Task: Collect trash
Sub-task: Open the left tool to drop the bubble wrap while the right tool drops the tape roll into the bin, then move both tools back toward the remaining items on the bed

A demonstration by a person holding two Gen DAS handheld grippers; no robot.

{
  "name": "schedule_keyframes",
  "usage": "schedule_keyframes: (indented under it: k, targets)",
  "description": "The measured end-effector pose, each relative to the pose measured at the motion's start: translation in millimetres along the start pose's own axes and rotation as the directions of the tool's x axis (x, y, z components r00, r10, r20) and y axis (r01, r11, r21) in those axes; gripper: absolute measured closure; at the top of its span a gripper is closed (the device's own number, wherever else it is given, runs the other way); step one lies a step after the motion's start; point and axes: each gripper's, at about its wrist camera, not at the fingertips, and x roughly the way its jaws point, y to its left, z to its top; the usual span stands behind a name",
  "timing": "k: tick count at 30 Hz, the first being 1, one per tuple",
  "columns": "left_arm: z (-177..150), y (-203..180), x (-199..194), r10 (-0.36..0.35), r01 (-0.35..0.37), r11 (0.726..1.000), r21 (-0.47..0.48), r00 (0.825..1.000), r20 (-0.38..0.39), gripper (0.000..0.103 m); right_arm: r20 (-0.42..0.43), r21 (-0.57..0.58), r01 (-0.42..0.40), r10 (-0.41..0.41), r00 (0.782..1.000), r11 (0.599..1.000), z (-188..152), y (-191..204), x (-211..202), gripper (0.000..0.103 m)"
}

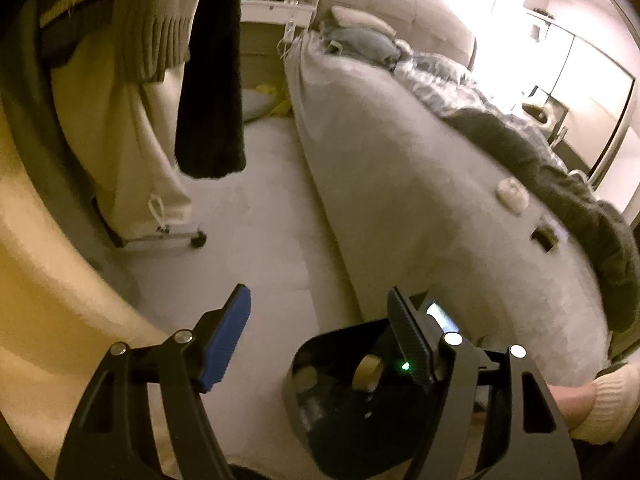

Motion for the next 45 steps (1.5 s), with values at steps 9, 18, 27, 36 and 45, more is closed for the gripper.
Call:
schedule_keyframes:
  k: [9, 18, 27, 36, 45]
  targets:
    - [22, -15, -8, -0.016, 0.017, 1.000, -0.005, 0.996, 0.083, 0.030, -0.029, 0.004, 0.008, -0.007, 1.000, 1.000, -3, -3, -4, 0.053]
    - [50, -38, -15, -0.051, 0.055, 0.998, -0.017, 0.986, 0.160, 0.030, 0.022, -0.006, -0.006, 0.006, 1.000, 1.000, -16, -6, -34, 0.029]
    - [69, -70, -16, -0.042, 0.044, 0.999, -0.004, 0.972, 0.230, 0.030, 0.121, -0.011, -0.026, 0.027, 0.992, 1.000, -25, -16, -73, 0.024]
    - [76, -92, 3, -0.039, 0.037, 0.999, 0.013, 0.975, 0.221, 0.029, 0.304, 0.012, -0.080, 0.072, 0.950, 0.997, -36, -45, -134, 0.022]
    - [75, -121, 14, -0.052, 0.036, 0.997, 0.074, 0.973, 0.226, 0.025, 0.441, 0.116, -0.043, -0.012, 0.897, 0.992, -52, -96, -190, 0.020]
